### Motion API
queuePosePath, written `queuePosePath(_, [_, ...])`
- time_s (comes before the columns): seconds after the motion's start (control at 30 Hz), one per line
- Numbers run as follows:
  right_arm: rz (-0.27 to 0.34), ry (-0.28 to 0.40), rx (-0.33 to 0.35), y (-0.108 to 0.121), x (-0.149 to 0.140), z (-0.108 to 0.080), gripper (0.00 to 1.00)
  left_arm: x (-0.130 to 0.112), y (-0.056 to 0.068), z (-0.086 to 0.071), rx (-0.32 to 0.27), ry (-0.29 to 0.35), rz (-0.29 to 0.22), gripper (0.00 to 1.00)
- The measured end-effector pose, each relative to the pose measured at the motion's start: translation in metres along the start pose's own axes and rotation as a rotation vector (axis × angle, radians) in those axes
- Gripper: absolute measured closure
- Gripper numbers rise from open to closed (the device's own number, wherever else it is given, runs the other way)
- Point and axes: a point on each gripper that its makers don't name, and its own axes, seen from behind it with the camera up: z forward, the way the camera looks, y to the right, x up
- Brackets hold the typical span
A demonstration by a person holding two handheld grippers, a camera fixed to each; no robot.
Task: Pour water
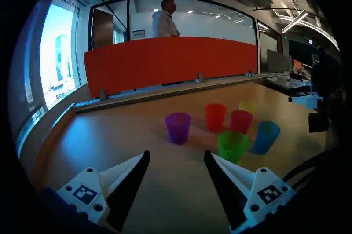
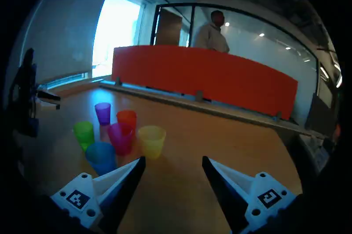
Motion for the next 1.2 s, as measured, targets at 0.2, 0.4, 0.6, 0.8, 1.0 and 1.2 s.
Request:
queuePosePath(0.2, [0.050,0.124,-0.100,0.018,0.027,0.000,0.00,0.021,-0.004,-0.008,0.042,0.094,-0.057,0.08])
queuePosePath(0.4, [0.085,0.219,-0.173,0.028,0.046,-0.007,0.00,0.043,-0.016,-0.018,0.095,0.203,-0.107,0.08])
queuePosePath(0.6, [0.122,0.287,-0.252,0.040,0.057,-0.017,0.00,0.056,-0.026,-0.025,0.137,0.284,-0.116,0.08])
queuePosePath(0.8, [0.122,0.278,-0.268,0.037,0.052,-0.017,0.00,0.056,-0.033,-0.025,0.168,0.320,-0.142,0.08])
queuePosePath(1.0, [0.141,0.270,-0.271,0.033,0.049,-0.015,0.00,0.056,-0.042,-0.024,0.210,0.340,-0.128,0.08])
queuePosePath(1.2, [0.153,0.241,-0.277,0.033,0.044,-0.012,0.00,0.057,-0.047,-0.023,0.243,0.360,-0.101,0.08])
